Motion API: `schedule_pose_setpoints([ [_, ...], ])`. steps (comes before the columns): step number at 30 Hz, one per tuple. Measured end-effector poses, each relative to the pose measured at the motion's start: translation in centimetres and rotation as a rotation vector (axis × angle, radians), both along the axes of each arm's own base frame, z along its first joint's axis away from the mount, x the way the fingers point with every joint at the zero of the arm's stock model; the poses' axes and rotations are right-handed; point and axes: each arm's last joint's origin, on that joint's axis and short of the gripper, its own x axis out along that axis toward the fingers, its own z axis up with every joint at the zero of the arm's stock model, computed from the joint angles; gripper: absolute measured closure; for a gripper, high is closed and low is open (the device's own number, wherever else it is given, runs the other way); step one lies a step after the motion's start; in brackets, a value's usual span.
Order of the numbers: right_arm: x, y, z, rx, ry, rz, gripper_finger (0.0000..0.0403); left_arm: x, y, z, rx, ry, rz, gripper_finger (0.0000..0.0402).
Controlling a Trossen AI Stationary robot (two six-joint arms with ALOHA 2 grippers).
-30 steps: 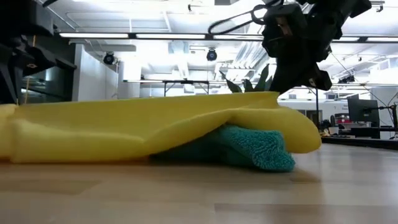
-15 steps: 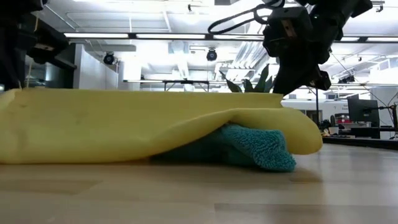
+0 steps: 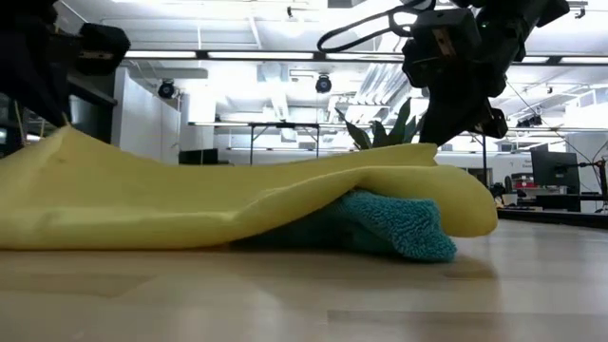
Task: Fold microfiber towels
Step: Fold the yellow microfiber towel
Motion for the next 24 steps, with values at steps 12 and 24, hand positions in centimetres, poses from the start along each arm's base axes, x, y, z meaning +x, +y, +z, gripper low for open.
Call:
schedule_pose_setpoints([
  [12,0.0,0.0,0.0,0.000,0.000,0.000,0.0403,0.9,1.6,-0.1,-0.095,0.083,-0.119,0.0402],
  [24,0.0,0.0,0.0,0.002,0.001,-0.002,0.0403,1.8,2.7,1.6,0.105,0.126,-0.206,0.0402],
])
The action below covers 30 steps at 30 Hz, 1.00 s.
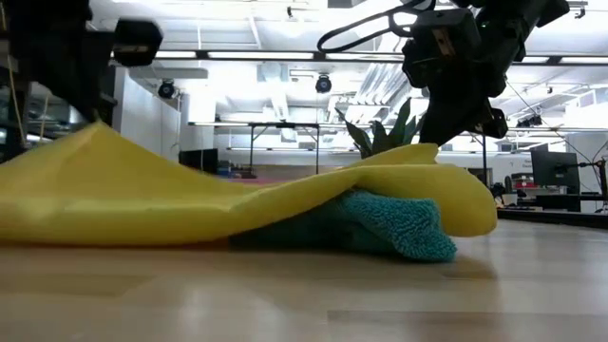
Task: Fold microfiber towels
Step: Fold the yellow microfiber towel
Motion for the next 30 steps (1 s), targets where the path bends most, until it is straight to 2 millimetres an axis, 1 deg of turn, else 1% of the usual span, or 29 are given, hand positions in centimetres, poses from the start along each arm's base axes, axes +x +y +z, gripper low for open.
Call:
schedule_pose_setpoints([
  [4,0.0,0.0,0.0,0.000,-0.002,0.001,0.0403,-1.3,0.9,-0.5,0.060,0.160,0.002,0.0402],
  [8,0.1,0.0,0.1,0.000,-0.011,0.000,0.0403,-1.9,1.2,-1.2,0.073,0.228,-0.018,0.0402],
  [14,0.0,0.0,0.0,0.000,-0.006,-0.008,0.0403,-1.7,0.6,-2.0,0.001,0.202,-0.045,0.0402],
  [17,0.0,-0.1,0.0,0.006,-0.003,-0.049,0.0403,-1.7,0.5,-2.0,0.000,0.200,-0.049,0.0402],
  [26,0.0,-0.1,0.0,0.002,-0.001,-0.054,0.0403,-1.7,0.6,-2.0,0.004,0.194,-0.030,0.0401],
  [30,0.0,-0.1,0.0,0.006,-0.001,-0.058,0.0403,-1.7,0.6,-2.0,0.003,0.193,-0.029,0.0391],
])
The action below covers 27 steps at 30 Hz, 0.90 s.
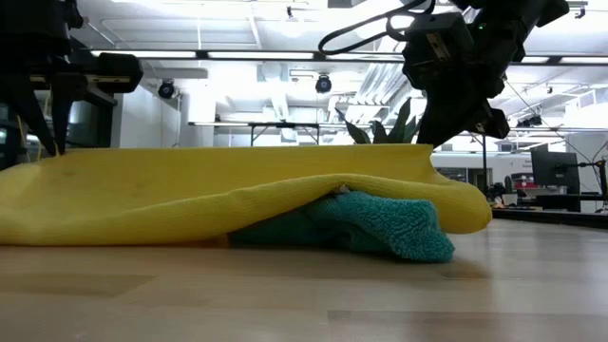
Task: Fold microfiber towels
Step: Fold the yellow microfiber towel
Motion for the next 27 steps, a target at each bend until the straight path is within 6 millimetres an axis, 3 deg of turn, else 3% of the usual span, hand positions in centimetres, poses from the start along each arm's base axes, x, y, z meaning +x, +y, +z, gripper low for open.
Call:
schedule_pose_setpoints([
  [16,0.00,0.00,0.00,0.000,0.000,0.001,0.0403,0.04,0.24,0.02,0.033,-0.045,0.164,0.0275],
  [23,0.11,0.02,0.08,0.003,-0.014,-0.002,0.0399,0.04,0.23,0.02,0.028,-0.048,0.179,0.0267],
  [27,0.31,-0.17,0.20,0.009,-0.034,-0.008,0.0359,0.04,0.23,0.03,0.028,-0.048,0.179,0.0270],
])
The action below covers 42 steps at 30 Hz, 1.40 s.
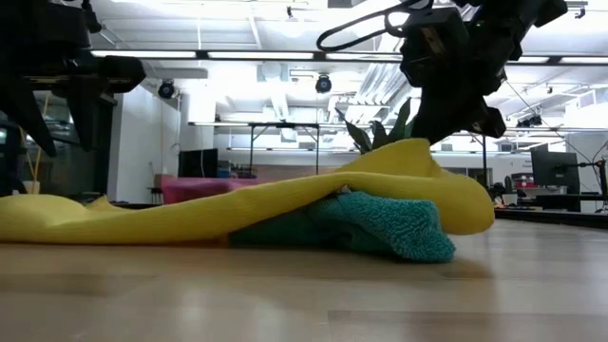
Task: Fold microfiber towels
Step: Fold the yellow microfiber towel
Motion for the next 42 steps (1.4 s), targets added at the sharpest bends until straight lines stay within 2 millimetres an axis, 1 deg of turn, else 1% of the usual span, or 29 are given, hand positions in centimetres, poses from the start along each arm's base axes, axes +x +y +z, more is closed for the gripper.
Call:
schedule_pose_setpoints([
  [4,0.1,-1.2,0.3,-0.002,-0.014,-0.034,0.0287,0.0,0.0,0.0,0.000,0.000,0.001,0.0270],
  [7,-0.1,-2.5,1.1,-0.042,-0.046,-0.010,0.0237,0.0,0.0,0.0,-0.001,-0.002,0.001,0.0270],
  [9,-0.4,-3.2,1.8,-0.049,-0.071,-0.002,0.0213,0.1,0.0,0.0,-0.005,-0.012,0.004,0.0270],
  [12,-1.4,-3.7,2.8,-0.073,-0.078,0.010,0.0197,0.7,-0.3,0.4,-0.045,-0.064,0.002,0.0270],
  [15,-2.4,-3.8,3.2,-0.092,-0.042,0.028,0.0195,1.7,-0.8,1.1,-0.153,-0.173,0.014,0.0270],
  [18,-3.1,-3.8,3.2,-0.095,0.004,0.028,0.0194,2.9,-1.3,1.1,-0.226,-0.249,0.094,0.0275],
  [20,-3.3,-3.8,3.0,-0.096,0.025,0.029,0.0194,3.4,-1.4,0.2,-0.224,-0.226,0.174,0.0290],
  [21,-3.3,-3.8,3.0,-0.096,0.029,0.030,0.0194,3.7,-1.4,-0.4,-0.221,-0.203,0.210,0.0304],
  [25,-3.3,-3.8,2.9,-0.102,0.028,0.038,0.0194,4.8,-1.9,-3.0,-0.248,-0.091,0.345,0.0385],
  [26,-3.3,-3.8,2.9,-0.109,0.028,0.050,0.0194,5.2,-2.1,-3.6,-0.267,-0.081,0.377,0.0392],
  [29,-3.2,-3.8,2.9,-0.129,0.029,0.107,0.0194,5.8,-2.4,-5.1,-0.261,-0.053,0.460,0.0390],
  [31,-3.0,-3.7,2.7,-0.129,0.027,0.142,0.0194,6.1,-2.5,-5.9,-0.263,-0.037,0.514,0.0397],
  [35,-1.7,-3.7,1.9,-0.107,0.003,0.185,0.0194,6.4,-2.6,-7.1,-0.262,-0.001,0.602,0.0398],
  [38,-0.1,-4.1,0.4,-0.100,0.010,0.185,0.0210,6.4,-2.7,-7.5,-0.267,0.005,0.650,0.0401],
  [40,1.1,-4.4,-1.0,-0.092,0.007,0.176,0.0244,6.4,-2.9,-7.5,-0.277,-0.002,0.678,0.0400],
  [42,2.5,-4.9,-2.3,-0.076,-0.018,0.166,0.0299,6.4,-3.0,-7.4,-0.283,-0.015,0.683,0.0401],
])
